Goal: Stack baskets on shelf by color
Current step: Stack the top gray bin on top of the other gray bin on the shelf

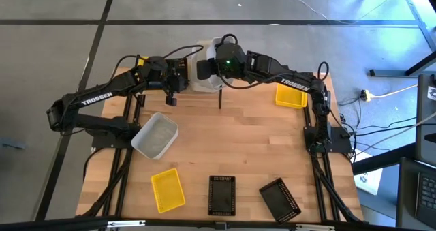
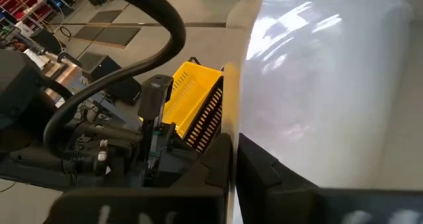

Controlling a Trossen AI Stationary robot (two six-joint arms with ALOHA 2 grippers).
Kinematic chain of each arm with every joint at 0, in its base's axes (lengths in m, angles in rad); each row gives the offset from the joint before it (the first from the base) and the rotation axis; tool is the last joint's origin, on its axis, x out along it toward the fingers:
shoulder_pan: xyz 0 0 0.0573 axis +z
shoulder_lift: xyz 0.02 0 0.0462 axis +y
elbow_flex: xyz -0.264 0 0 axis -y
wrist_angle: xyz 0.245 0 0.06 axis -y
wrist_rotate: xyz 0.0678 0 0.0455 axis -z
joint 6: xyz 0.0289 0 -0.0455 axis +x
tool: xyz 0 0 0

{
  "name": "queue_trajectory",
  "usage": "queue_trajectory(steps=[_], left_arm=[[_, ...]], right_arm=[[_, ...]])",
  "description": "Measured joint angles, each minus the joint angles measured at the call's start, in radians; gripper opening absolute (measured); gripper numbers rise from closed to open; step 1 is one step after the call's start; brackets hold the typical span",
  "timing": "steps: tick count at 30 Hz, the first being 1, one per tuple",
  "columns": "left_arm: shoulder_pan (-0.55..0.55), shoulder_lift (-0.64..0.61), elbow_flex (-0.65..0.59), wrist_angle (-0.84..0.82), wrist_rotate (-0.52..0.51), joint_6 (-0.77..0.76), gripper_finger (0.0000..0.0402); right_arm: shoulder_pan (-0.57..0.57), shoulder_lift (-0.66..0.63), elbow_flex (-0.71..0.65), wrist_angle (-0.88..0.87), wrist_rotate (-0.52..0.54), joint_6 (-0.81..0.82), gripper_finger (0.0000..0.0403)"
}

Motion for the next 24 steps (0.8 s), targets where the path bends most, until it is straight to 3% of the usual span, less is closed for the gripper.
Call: queue_trajectory(steps=[24], left_arm=[[0.0, -0.001, 0.0, -0.005, 0.0, 0.0, 0.0044]], right_arm=[[-0.001, 0.001, 0.0, 0.048, 0.004, -0.053, 0.0037]])
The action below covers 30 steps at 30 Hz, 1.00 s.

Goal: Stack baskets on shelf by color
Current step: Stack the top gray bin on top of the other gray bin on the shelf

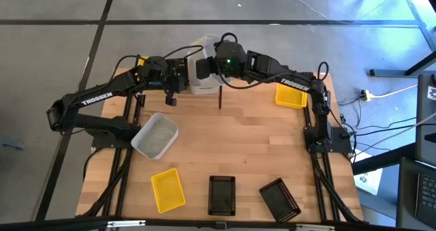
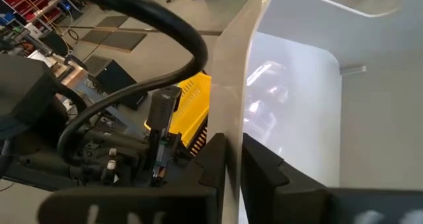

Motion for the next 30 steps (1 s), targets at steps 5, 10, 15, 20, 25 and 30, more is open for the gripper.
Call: queue_trajectory(steps=[5, 10, 15, 20, 25, 30], left_arm=[[0.01, -0.013, 0.0, 0.004, -0.029, 0.02, 0.0044], [0.032, -0.017, 0.0, 0.012, -0.048, 0.026, 0.0044], [0.057, -0.025, 0.0, 0.017, -0.045, 0.026, 0.0044], [0.057, -0.025, 0.0, 0.016, -0.044, 0.026, 0.0044], [0.057, -0.025, 0.0, 0.016, -0.044, 0.025, 0.0044], [0.057, -0.025, 0.0, 0.016, -0.045, 0.025, 0.0044]], right_arm=[[0.0, 0.0, 0.0, 0.0, 0.001, 0.0, 0.0037], [0.0, 0.0, 0.0, 0.0, 0.024, -0.026, 0.0037], [-0.002, 0.0, 0.0, 0.004, 0.025, -0.026, 0.0037], [-0.007, 0.0, 0.0, 0.005, 0.025, -0.022, 0.0037], [-0.008, 0.0, 0.0, 0.005, 0.026, -0.024, 0.0037], [-0.011, 0.0, 0.0, 0.005, 0.026, -0.026, 0.0037]])
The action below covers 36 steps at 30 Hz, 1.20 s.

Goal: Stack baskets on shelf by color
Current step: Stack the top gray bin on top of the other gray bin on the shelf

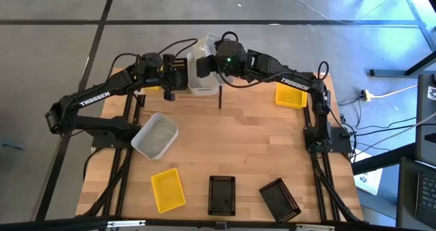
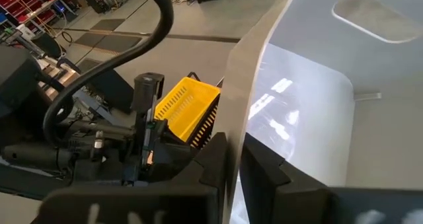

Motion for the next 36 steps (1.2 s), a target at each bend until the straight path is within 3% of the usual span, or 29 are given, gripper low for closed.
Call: queue_trajectory(steps=[21, 36], left_arm=[[0.003, -0.121, 0.0, 0.012, -0.03, -0.004, 0.0044], [0.003, -0.123, 0.0, 0.011, -0.03, -0.006, 0.0044]], right_arm=[[-0.014, 0.013, 0.0, 0.002, 0.0, 0.005, 0.0037], [-0.014, 0.049, 0.0, 0.054, -0.008, 0.004, 0.0037]])
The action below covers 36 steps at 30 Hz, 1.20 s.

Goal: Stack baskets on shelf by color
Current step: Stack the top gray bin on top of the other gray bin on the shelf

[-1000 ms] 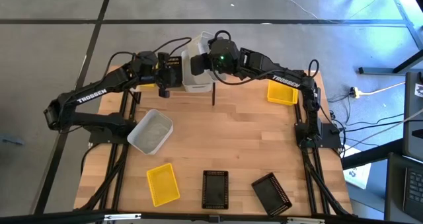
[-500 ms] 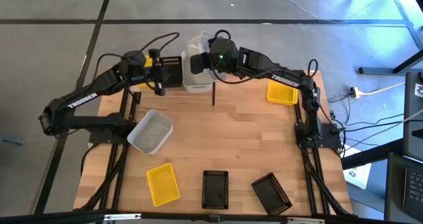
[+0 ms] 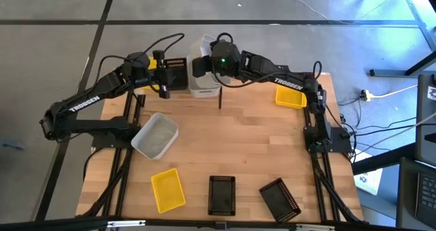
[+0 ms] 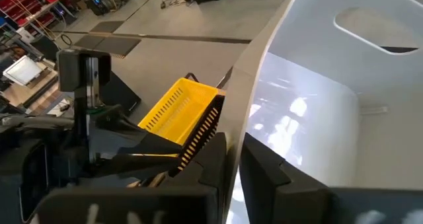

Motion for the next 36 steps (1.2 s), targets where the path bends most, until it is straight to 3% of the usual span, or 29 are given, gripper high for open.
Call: queue_trajectory(steps=[18, 29, 36], left_arm=[[0.0, 0.0, 0.0, 0.0, 0.0, 0.0, 0.0044], [0.0, 0.0, 0.0, 0.0, 0.0, 0.001, 0.0044], [0.0, 0.0, 0.0, 0.001, 0.0, 0.001, 0.0044]], right_arm=[[-0.002, 0.0, 0.0, -0.004, -0.001, -0.025, 0.0009], [-0.003, 0.0, 0.0, 0.0, 0.001, 0.0, 0.0058], [-0.003, -0.002, 0.0, 0.094, 0.018, -0.004, 0.0063]])
